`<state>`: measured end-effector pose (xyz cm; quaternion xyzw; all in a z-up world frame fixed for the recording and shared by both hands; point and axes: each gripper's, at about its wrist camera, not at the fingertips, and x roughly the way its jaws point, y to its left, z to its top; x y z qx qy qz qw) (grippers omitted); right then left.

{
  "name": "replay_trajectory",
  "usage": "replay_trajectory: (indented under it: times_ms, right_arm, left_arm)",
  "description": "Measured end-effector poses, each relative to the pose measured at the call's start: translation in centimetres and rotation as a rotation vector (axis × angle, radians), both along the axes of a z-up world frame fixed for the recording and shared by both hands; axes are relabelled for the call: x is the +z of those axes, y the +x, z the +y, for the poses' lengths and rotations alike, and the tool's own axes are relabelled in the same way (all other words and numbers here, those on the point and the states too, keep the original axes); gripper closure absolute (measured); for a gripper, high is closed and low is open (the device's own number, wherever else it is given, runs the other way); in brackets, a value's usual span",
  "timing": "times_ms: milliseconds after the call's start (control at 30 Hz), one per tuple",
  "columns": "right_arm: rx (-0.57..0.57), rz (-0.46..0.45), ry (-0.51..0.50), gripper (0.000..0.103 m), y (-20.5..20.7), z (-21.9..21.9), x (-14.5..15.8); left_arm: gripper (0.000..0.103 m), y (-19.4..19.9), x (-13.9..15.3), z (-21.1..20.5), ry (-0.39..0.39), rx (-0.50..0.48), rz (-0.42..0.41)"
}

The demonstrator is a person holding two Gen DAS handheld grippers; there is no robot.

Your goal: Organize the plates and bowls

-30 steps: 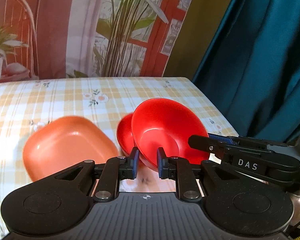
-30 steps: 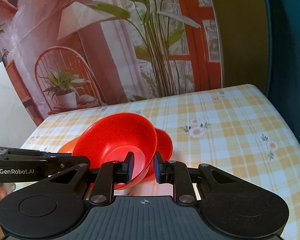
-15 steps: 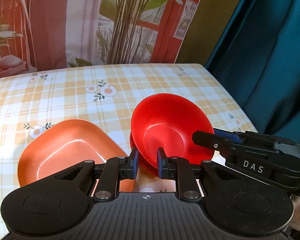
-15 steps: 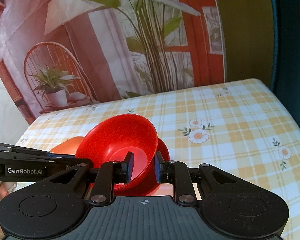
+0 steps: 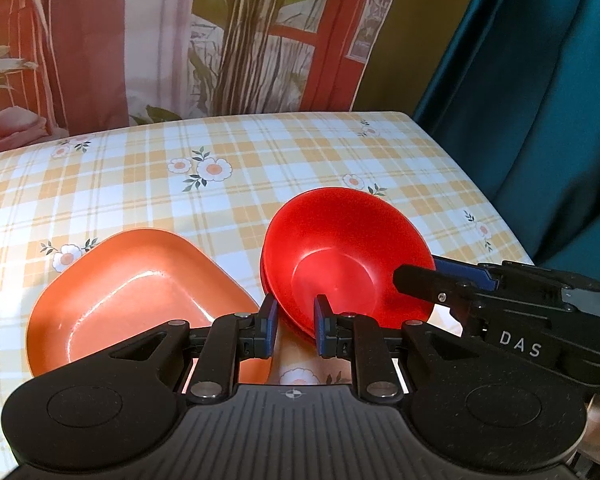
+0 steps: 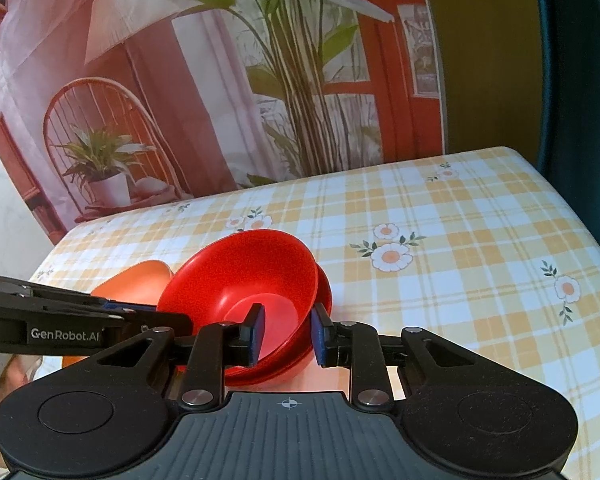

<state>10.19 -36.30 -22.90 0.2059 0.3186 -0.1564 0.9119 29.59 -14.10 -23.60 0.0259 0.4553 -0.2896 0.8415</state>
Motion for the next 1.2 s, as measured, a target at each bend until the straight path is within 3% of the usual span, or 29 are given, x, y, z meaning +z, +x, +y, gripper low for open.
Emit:
replay_trajectory:
  times_ms: [333, 767, 1200]
  right_arm:
    - [-0.02, 0.0, 0.008, 0.079, -0.8, -0.2, -0.3]
    - [-0.046, -0.001, 0.06, 0.076, -0.6, -0.3, -1.6]
    - [-0.065, -0.018, 0.125, 0.073, -0.7, 0.1, -2.6]
  left_arm:
    - [0.077, 0.2, 0.1, -0.1, 0.017, -0.014, -0.013]
    - [0.077, 2.5, -0.4, -0.8, 0.042, 0.018, -0.043]
    - [0.076, 3.5, -2.3, -2.4, 0.052, -0.015, 0.004]
